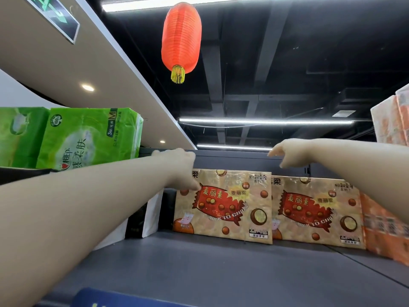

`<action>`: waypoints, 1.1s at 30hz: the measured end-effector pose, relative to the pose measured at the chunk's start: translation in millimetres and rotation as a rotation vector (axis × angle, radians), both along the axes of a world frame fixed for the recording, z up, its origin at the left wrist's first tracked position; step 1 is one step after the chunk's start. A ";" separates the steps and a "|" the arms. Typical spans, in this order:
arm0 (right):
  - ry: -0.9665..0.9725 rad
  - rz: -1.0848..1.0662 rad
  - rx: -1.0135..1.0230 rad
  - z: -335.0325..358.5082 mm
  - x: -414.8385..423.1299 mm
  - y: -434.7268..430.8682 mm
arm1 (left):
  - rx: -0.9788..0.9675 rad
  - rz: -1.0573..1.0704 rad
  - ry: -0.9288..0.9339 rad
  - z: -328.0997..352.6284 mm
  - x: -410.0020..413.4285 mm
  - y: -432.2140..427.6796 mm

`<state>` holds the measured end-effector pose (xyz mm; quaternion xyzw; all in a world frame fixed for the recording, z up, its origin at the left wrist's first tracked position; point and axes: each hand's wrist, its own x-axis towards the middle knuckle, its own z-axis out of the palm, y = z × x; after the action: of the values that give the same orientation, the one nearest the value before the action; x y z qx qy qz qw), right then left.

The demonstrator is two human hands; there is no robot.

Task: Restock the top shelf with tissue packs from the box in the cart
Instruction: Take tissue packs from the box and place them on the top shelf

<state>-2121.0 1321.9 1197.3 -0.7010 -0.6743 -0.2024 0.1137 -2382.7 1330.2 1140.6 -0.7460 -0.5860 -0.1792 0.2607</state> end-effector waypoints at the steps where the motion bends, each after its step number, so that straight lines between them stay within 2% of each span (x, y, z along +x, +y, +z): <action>1: -0.026 -0.031 -0.023 -4.7 4.9 0.7 | 0.007 -0.041 0.004 4.2 9.0 0.8; 7: -0.015 -0.059 -0.132 -34.5 16.9 12.4 | -0.055 -0.137 0.098 6.5 51.8 23.8; 11: 0.002 -0.025 -0.107 -38.7 20.0 19.9 | -0.128 -0.195 0.016 -0.4 58.7 36.1; 16: -0.031 -0.061 -0.066 -42.3 24.6 25.3 | -0.057 -0.198 0.009 -4.2 57.8 44.3; 21: 0.032 -0.051 -0.043 -41.1 29.1 20.6 | -0.056 -0.201 -0.013 -3.0 57.7 43.2; 28: -0.032 -0.044 -0.032 -35.2 30.4 12.8 | -0.030 -0.174 0.010 -1.1 58.8 37.5; 33: -0.011 -0.037 -0.027 -31.8 30.7 12.3 | -0.031 -0.161 0.005 1.3 58.6 34.0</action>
<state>-2090.2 1334.1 1165.5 -0.7136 -0.6646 -0.1990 0.0969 -2324.1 1364.1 1141.9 -0.7951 -0.5261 -0.1888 0.2354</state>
